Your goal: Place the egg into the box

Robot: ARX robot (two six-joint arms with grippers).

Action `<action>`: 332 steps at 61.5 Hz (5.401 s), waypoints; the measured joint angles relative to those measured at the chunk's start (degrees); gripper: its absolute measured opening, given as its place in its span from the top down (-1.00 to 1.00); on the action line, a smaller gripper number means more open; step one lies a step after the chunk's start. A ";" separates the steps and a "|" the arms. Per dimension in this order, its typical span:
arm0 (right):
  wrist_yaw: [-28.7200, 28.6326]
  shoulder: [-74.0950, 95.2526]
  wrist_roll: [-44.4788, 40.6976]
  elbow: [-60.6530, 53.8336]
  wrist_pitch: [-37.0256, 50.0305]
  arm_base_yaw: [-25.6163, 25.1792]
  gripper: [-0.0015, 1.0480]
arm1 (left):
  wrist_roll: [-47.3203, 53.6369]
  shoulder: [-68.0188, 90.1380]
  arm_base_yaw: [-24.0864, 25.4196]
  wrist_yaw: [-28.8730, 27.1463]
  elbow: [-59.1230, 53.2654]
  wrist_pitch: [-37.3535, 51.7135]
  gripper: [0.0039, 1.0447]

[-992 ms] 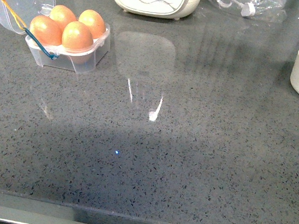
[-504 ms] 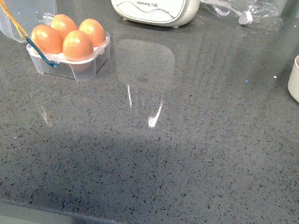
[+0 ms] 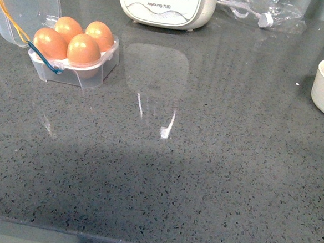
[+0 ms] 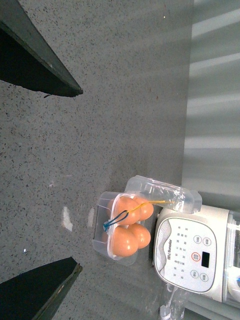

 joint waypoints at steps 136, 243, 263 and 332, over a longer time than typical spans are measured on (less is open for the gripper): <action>0.31 -40.48 0.07 -15.19 -24.79 0.24 0.17 | 0.00 -0.09 0.00 0.00 0.02 0.00 -0.87; 0.31 -40.48 0.15 -15.19 -24.79 0.24 -0.86 | 1.68 73.22 16.76 14.62 34.53 23.32 -0.87; 0.31 -40.48 0.15 -15.19 -24.79 0.24 -0.86 | 1.81 91.76 15.74 11.96 51.41 19.69 -0.87; 0.31 -40.48 0.15 -15.19 -24.79 0.24 -0.86 | 3.76 74.84 -7.50 9.70 42.58 18.80 -0.87</action>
